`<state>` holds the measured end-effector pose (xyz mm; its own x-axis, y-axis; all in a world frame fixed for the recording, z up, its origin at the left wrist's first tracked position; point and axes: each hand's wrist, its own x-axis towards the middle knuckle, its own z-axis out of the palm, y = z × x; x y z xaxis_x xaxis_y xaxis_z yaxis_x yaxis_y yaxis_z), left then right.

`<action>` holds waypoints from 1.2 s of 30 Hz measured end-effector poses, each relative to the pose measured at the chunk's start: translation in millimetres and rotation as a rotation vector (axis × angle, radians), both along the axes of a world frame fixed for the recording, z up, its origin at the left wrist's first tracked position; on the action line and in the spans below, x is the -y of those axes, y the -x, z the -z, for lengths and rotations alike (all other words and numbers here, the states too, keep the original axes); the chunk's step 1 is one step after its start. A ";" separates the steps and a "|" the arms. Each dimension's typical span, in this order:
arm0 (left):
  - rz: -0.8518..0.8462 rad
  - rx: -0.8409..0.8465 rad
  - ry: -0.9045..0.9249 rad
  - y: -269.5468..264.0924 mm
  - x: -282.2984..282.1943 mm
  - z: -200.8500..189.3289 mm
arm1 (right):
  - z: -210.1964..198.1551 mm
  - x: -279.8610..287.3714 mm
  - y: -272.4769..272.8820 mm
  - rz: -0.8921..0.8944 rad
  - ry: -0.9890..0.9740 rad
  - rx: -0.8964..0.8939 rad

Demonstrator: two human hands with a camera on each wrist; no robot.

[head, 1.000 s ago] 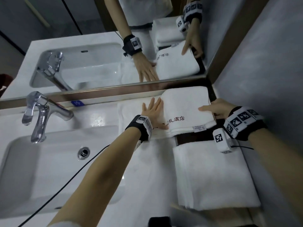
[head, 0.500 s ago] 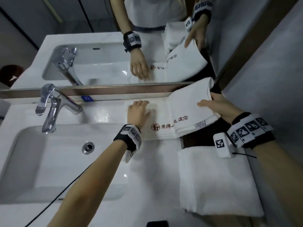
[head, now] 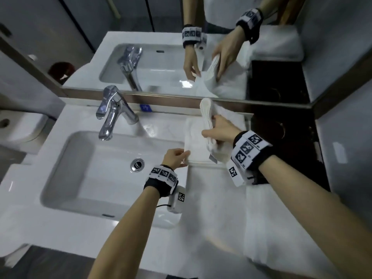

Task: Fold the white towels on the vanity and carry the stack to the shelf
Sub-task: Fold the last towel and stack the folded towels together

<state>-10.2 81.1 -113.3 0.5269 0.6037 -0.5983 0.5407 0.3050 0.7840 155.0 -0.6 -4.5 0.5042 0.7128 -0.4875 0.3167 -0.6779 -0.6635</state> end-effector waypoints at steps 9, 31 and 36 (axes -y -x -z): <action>0.006 -0.137 -0.285 -0.8 -3.3 -18.5 | 41.7 -15.0 5.6 0.172 -0.070 -0.445; 0.442 -0.307 -0.864 -44.0 16.2 12.0 | 86.3 22.5 22.9 -0.011 0.269 0.306; 0.067 -0.101 -0.701 -28.1 22.8 -5.1 | 74.0 33.8 19.3 -0.009 0.105 0.203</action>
